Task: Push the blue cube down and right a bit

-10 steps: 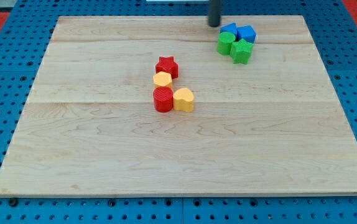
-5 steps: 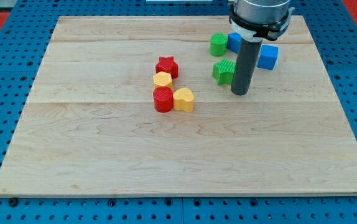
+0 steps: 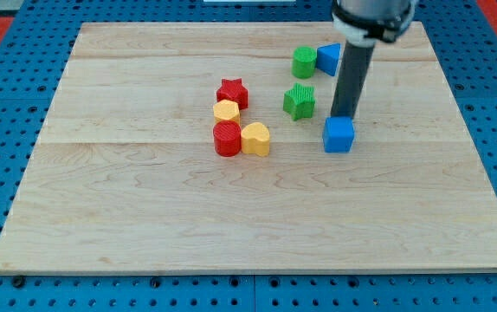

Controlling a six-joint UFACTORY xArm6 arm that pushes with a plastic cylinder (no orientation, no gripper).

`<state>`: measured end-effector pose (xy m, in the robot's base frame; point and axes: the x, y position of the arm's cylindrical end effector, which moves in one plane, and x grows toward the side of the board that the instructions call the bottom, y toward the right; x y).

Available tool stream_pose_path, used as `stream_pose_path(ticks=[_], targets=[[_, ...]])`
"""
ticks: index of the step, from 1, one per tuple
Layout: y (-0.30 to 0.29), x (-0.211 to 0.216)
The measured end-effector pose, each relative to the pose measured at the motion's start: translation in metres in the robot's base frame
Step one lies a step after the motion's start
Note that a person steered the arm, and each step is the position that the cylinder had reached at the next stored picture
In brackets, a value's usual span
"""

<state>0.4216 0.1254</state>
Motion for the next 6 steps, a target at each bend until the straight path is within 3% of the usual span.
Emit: stream_pose_path(ticks=[1,2,3,4,5,6], targets=[[0.008,0.060],[-0.044,0.048],[-0.087,0.071],[-0.052,0.104],[-0.037,0.102],[-0.086,0.059]])
